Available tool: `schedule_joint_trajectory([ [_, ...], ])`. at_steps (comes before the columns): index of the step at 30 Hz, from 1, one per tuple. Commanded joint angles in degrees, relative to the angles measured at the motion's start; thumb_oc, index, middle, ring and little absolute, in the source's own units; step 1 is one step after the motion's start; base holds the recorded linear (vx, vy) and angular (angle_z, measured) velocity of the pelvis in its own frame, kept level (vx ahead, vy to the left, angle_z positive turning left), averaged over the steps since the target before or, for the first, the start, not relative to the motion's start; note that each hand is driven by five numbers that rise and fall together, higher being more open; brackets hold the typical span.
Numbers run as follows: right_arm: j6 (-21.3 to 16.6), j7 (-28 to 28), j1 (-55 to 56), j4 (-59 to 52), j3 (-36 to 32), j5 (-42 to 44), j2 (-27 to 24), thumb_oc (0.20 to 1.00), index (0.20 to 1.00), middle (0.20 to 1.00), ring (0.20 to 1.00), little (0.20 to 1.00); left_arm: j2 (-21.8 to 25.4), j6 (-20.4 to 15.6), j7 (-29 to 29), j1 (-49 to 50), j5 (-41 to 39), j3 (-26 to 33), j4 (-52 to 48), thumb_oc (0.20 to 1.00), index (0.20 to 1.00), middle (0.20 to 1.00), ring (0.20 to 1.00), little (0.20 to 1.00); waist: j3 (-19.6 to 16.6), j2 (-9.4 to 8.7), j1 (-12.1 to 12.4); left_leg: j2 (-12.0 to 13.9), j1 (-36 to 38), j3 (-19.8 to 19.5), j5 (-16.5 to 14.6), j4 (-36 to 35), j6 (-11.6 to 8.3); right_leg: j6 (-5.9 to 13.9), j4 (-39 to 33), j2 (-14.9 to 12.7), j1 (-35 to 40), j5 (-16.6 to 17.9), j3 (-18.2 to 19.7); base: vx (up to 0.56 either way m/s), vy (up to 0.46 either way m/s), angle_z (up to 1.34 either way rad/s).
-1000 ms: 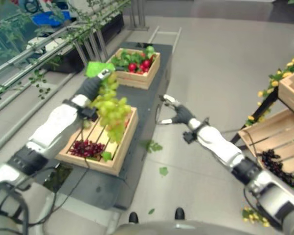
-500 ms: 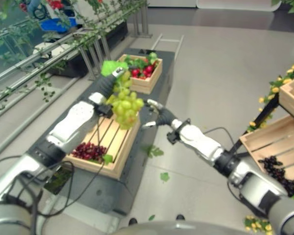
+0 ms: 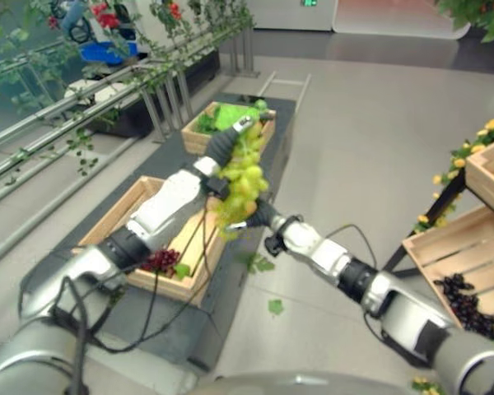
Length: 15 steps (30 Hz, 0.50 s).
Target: Pick up the fruits from the basket on one side to the basket on the other side
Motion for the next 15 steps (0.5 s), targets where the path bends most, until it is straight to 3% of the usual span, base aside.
schedule_joint_trajectory([
  [1,-2.01,-1.06,-6.92,1.53,-0.32,3.19,2.53,1.000,1.000,1.000,1.000,1.000,-0.72,-2.69,0.60,-9.87,-0.07,-0.79,2.24,0.200,0.200,0.200,0.200,0.200,-1.32,-2.42,1.67,-3.02,-0.58,-1.45,-2.28,-0.01,1.12,5.00,0.80,-0.58,2.97,-4.77,-0.48,0.00,0.000,0.00],
  [15,-3.70,-0.09,-9.70,-4.95,-1.99,13.74,1.17,1.000,1.000,1.000,1.000,1.000,-1.24,-2.67,0.55,-3.54,0.25,1.86,-2.69,0.200,0.200,0.200,0.200,0.200,-1.44,-3.27,2.43,-3.01,-0.27,-2.07,-2.43,-0.01,1.27,4.87,0.95,-0.84,3.43,-4.94,-0.89,0.00,0.001,0.01],
])
